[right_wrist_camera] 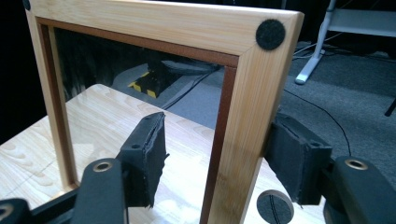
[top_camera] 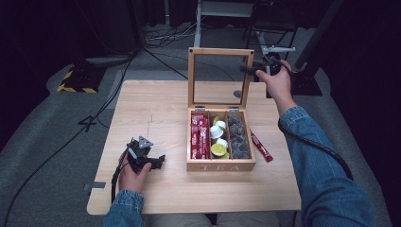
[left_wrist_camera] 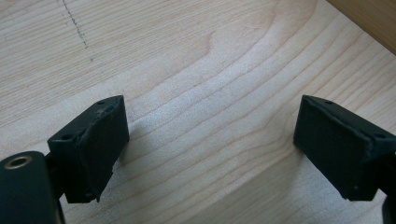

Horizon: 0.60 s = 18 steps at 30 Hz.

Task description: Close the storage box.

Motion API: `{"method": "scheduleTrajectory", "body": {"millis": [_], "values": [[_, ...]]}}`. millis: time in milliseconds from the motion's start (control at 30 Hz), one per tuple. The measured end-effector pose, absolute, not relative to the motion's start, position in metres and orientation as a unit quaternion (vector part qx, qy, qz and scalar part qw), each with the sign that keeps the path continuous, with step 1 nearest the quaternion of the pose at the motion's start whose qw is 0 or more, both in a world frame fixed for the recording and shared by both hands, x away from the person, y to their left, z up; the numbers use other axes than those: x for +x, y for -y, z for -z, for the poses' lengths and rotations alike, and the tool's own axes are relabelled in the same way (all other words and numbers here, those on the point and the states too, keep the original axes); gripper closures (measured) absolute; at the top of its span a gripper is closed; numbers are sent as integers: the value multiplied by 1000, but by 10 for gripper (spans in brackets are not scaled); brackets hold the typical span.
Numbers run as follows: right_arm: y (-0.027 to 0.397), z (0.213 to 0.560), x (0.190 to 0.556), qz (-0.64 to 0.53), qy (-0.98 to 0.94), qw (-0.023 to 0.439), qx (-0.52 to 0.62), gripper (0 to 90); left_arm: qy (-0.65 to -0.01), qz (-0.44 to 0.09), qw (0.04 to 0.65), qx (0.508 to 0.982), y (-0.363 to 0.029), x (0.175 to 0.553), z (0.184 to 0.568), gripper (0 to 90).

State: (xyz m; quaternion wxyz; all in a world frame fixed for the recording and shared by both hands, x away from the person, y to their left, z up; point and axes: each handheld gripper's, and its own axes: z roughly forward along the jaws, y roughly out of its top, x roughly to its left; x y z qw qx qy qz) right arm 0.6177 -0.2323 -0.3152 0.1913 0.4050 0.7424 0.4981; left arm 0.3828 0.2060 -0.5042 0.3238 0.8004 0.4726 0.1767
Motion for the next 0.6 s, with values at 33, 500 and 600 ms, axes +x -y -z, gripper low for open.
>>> {"method": "scheduleTrajectory", "body": {"millis": [33,500,600], "values": [[233,315,616,-500,-742,190,404,394,-472,-177,323,801,-206,383,504,106],[241,299,577,-506,-754,186,375,417,-473,-177,323,801,-205,385,504,105],[243,295,568,-508,-757,184,367,421,-472,-178,323,801,-206,385,504,104]]}}
